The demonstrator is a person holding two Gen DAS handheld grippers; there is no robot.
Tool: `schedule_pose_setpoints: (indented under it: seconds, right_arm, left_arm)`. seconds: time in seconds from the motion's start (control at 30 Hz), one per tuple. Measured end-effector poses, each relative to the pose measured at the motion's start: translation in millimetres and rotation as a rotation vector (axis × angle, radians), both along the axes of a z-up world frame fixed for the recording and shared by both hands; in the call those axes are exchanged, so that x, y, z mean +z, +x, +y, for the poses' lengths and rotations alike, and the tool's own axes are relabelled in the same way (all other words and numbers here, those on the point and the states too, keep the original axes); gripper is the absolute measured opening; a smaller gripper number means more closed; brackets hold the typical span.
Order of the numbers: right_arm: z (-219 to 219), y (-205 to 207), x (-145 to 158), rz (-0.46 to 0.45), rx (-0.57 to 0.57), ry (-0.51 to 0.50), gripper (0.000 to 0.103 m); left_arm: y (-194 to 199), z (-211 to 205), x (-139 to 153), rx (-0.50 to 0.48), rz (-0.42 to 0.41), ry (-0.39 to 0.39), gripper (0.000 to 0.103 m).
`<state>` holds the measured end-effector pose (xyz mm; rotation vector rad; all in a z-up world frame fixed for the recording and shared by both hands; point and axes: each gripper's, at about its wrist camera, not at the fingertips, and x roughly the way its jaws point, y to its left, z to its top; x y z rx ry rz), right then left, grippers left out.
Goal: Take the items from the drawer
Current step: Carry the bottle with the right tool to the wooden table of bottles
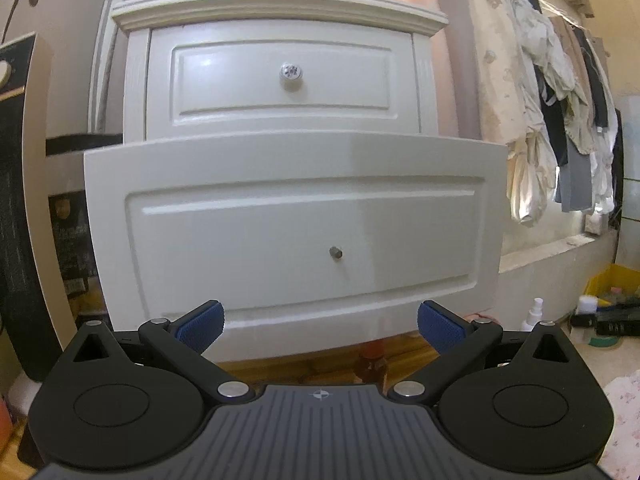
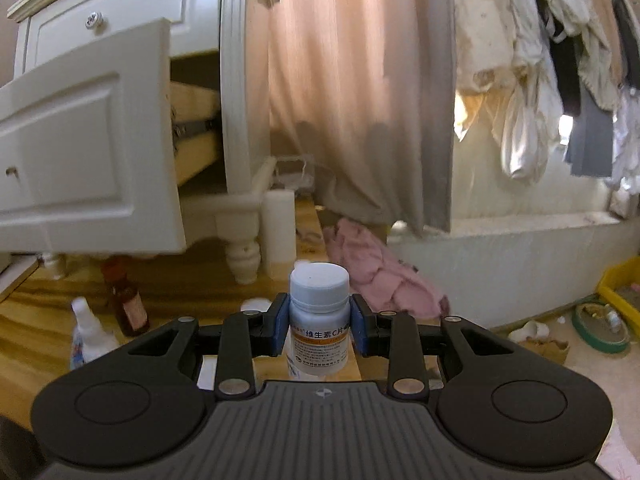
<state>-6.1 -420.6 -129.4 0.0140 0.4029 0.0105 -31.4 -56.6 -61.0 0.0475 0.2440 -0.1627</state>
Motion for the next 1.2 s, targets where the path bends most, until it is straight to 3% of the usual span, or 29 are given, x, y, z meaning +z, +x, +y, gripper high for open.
schedule_pose_setpoints:
  seconds: [0.27, 0.37, 0.57, 0.77, 1.2]
  right_arm:
    - [-18.5, 11.1, -25.1, 0.055, 0.046, 0.013, 0.032]
    - [-18.9, 15.5, -32.4, 0.058, 0.055, 0.011, 0.032]
    - [-24.9, 27.6, -50.7, 0.082, 0.071, 0.048, 0.032]
    - [-29.2, 34.9, -67.3, 0.091, 0.076, 0.057, 0.032]
    - [-32.8, 41.8, -78.5, 0.093, 0.085, 0.048, 0.032]
  left_arm:
    - [2.2, -8.6, -12.3, 0.036, 0.042, 0.031, 0.103]
    - [1.2, -7.0, -11.8, 0.024, 0.050, -0.011, 0.103]
    - [-6.9, -20.4, -4.8, -0.005, -0.029, 0.017, 0.103]
    - [-4.8, -35.3, 0.1, -0.014, -0.054, 0.073, 0.103]
    - [0.5, -40.9, -0.5, -0.002, -0.036, 0.081, 0.103]
